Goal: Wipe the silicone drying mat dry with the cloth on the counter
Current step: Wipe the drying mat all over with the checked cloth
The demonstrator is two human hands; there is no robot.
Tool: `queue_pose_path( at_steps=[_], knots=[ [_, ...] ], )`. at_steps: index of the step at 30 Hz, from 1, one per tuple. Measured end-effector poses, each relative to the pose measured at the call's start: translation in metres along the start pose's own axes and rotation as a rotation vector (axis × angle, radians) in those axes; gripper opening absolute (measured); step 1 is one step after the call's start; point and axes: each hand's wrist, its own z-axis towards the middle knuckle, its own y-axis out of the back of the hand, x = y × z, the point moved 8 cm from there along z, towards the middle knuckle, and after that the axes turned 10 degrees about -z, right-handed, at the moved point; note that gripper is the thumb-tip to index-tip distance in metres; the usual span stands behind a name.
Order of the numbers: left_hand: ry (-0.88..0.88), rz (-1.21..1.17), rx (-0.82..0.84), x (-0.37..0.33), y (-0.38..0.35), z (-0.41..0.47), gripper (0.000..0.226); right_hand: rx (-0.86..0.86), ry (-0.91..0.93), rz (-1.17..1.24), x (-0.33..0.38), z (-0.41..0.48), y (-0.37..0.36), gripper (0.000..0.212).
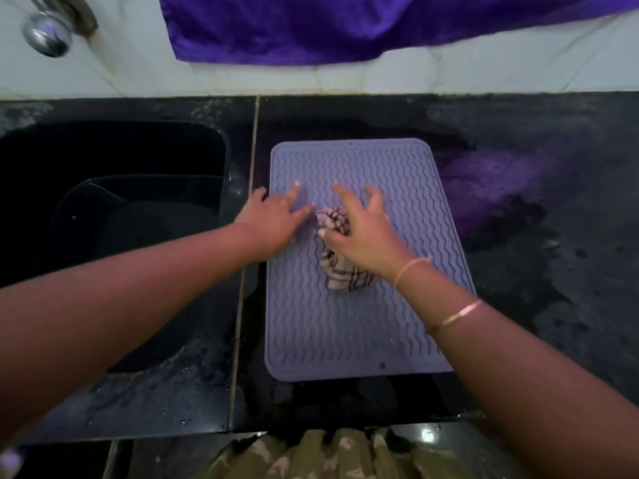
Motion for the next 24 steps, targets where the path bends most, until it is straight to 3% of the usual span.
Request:
queue_pose_path(
  at_steps=[2, 4, 6, 8, 15, 24],
  knots=[
    [-0.054, -0.082, 0.089, -0.013, -0.020, -0.023, 0.078, 0.042, -0.038, -0.128, -0.001, 0.008, -0.003, 0.077],
    [-0.016, -0.233, 0.238, -0.015, -0.038, -0.040, 0.093, 0.025, -0.004, -0.401, 0.004, 0.004, -0.011, 0.078],
    [0.011, -0.246, 0.319, -0.017, -0.045, -0.047, 0.112, -0.075, 0.092, -0.646, 0.015, -0.010, -0.020, 0.064],
    [0.016, -0.201, 0.341, -0.020, -0.045, -0.046, 0.119, -0.108, 0.145, -0.722, 0.020, -0.020, -0.025, 0.051],
    [0.057, -0.140, 0.320, -0.022, -0.046, -0.043, 0.119, 0.021, 0.319, -0.643, 0.012, -0.062, -0.034, 0.043],
    [0.118, -0.160, 0.320, -0.030, -0.039, -0.040, 0.125, 0.417, 0.412, -0.257, 0.001, -0.084, -0.029, 0.039]
  ],
)
